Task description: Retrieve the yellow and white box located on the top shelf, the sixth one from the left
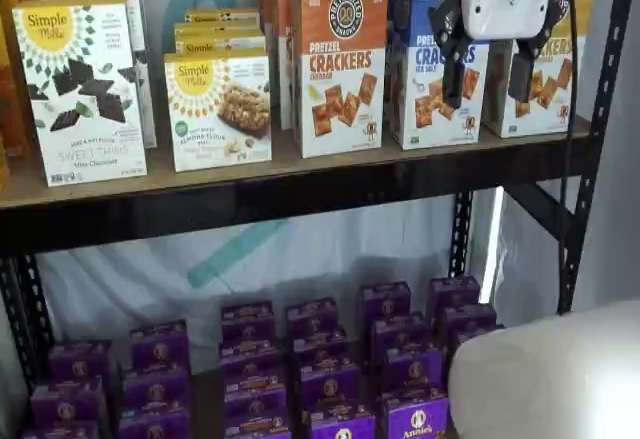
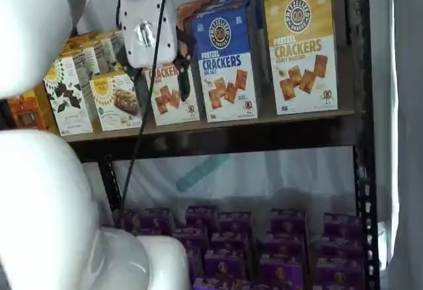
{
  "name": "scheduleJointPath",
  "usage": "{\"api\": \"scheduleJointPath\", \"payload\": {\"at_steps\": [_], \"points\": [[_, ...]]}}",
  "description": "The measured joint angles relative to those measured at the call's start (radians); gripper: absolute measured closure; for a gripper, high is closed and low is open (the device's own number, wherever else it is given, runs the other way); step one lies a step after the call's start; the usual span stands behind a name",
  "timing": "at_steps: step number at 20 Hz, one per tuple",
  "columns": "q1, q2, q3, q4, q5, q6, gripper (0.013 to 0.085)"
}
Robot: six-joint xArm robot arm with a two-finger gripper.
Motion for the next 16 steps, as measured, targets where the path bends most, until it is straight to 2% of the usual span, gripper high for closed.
{"api": "scheduleJointPath", "payload": {"at_steps": [2,6,11,14,16], "points": [[-0.017,-0.008,0.007,0.018,-0.012,-0.009,0.013],[-0.025,-0.014,0.011,0.024,-0.017,-0.015,0.013],[-0.024,-0.028,0.027,-0.021,-0.047,-0.033,0.013],[-0.055,-0.032,0.039,-0.056,-0.086,-0.074,0.013],[-0.103,-0.027,0.042,-0.065,-0.114,-0.122,0.013]]}}
